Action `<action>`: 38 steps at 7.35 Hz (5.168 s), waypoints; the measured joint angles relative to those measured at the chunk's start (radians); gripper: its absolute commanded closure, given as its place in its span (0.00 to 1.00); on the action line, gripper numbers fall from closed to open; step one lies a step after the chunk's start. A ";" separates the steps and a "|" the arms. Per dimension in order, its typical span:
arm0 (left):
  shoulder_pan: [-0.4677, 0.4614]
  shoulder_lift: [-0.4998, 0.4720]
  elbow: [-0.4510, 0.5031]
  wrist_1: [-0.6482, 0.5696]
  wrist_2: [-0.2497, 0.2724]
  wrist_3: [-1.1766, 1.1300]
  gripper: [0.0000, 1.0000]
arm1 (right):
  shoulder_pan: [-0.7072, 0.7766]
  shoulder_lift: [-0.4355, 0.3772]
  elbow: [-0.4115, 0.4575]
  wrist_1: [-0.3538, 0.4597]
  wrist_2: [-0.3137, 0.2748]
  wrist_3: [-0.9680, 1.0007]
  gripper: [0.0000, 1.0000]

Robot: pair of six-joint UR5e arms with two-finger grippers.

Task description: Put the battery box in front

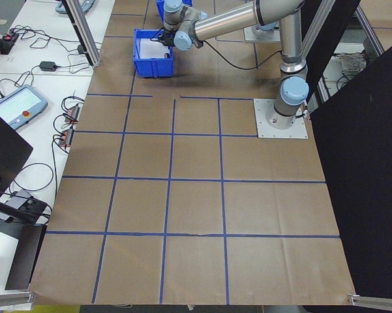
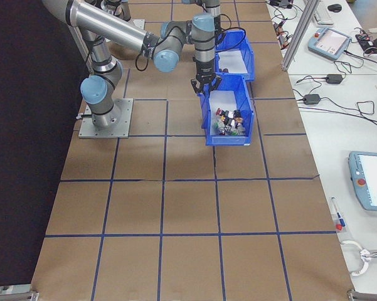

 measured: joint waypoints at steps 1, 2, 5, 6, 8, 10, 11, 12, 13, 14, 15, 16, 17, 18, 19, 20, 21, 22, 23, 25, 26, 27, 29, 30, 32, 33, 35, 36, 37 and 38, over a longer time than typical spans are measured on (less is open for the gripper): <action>0.000 -0.004 0.004 -0.003 0.016 0.002 0.01 | 0.001 -0.046 0.050 0.001 -0.002 0.006 1.00; -0.001 -0.007 0.005 -0.006 0.043 0.005 0.00 | 0.001 -0.091 0.099 0.002 -0.004 0.009 1.00; 0.001 0.031 0.021 -0.094 0.077 0.041 0.00 | 0.003 -0.234 0.221 0.015 -0.003 0.012 1.00; 0.012 0.068 0.052 -0.205 0.080 0.122 0.00 | 0.006 -0.257 0.239 0.032 0.001 0.025 1.00; 0.059 0.147 0.164 -0.517 0.099 0.407 0.00 | 0.038 -0.269 0.250 0.065 0.009 0.075 1.00; 0.146 0.249 0.230 -0.717 0.156 0.831 0.00 | 0.150 -0.265 0.253 0.073 0.004 0.195 1.00; 0.198 0.310 0.239 -0.753 0.169 1.084 0.00 | 0.220 -0.262 0.258 0.073 0.001 0.274 1.00; 0.243 0.354 0.238 -0.766 0.175 1.349 0.00 | 0.286 -0.260 0.269 0.073 0.000 0.351 1.00; 0.271 0.379 0.233 -0.771 0.180 1.609 0.00 | 0.357 -0.258 0.281 0.069 0.000 0.429 1.00; 0.283 0.394 0.228 -0.773 0.187 1.813 0.00 | 0.426 -0.253 0.286 0.063 -0.001 0.503 1.00; 0.288 0.411 0.221 -0.774 0.198 1.972 0.00 | 0.495 -0.240 0.286 0.053 -0.002 0.575 1.00; 0.289 0.432 0.205 -0.777 0.209 2.078 0.00 | 0.564 -0.218 0.285 0.032 -0.009 0.645 1.00; 0.289 0.454 0.179 -0.780 0.216 2.129 0.00 | 0.630 -0.192 0.283 0.007 -0.031 0.708 1.00; 0.289 0.471 0.151 -0.781 0.225 2.149 0.00 | 0.693 -0.157 0.273 -0.016 -0.059 0.763 1.00; 0.290 0.485 0.127 -0.778 0.248 2.157 0.00 | 0.756 -0.109 0.246 -0.033 -0.090 0.816 1.00; 0.290 0.491 0.113 -0.772 0.272 2.159 0.00 | 0.809 -0.053 0.209 -0.039 -0.120 0.867 1.00; 0.291 0.494 0.107 -0.768 0.287 2.159 0.00 | 0.855 0.004 0.172 -0.040 -0.143 0.918 1.00; 0.290 0.495 0.105 -0.767 0.292 2.159 0.00 | 0.891 0.049 0.135 -0.037 -0.156 0.961 1.00; 0.289 0.495 0.104 -0.766 0.294 2.159 0.00 | 0.916 0.083 0.104 -0.030 -0.160 0.996 1.00; 0.289 0.496 0.104 -0.765 0.294 2.159 0.00 | 0.939 0.120 0.078 -0.021 -0.163 1.036 0.88; 0.289 0.496 0.104 -0.765 0.295 2.159 0.00 | 0.942 0.125 0.075 -0.019 -0.163 1.041 0.12; 0.289 0.496 0.104 -0.766 0.296 2.159 0.00 | 0.943 0.128 0.077 -0.020 -0.161 1.043 0.00; 0.290 0.496 0.104 -0.766 0.295 2.159 0.00 | 0.943 0.124 0.077 -0.021 -0.162 1.043 0.00; 0.290 0.496 0.104 -0.767 0.295 2.159 0.00 | 0.942 0.114 0.073 -0.020 -0.164 1.040 0.00; 0.290 0.495 0.104 -0.766 0.294 2.159 0.00 | 0.935 0.055 0.068 0.007 -0.164 1.038 0.00; 0.290 0.495 0.104 -0.765 0.294 2.159 0.00 | 0.916 0.006 0.062 0.042 -0.162 1.037 0.00; 0.290 0.494 0.104 -0.765 0.294 2.159 0.00 | 0.805 -0.078 0.050 0.081 -0.123 1.040 0.00; 0.290 0.493 0.107 -0.765 0.294 2.157 0.00 | 0.712 -0.110 0.046 0.093 -0.056 1.048 0.00; 0.290 0.492 0.111 -0.765 0.294 2.155 0.00 | 0.608 -0.142 0.039 0.104 0.003 1.094 0.00; 0.290 0.491 0.113 -0.765 0.293 2.154 0.00 | 0.507 -0.162 0.018 0.127 0.052 1.163 0.00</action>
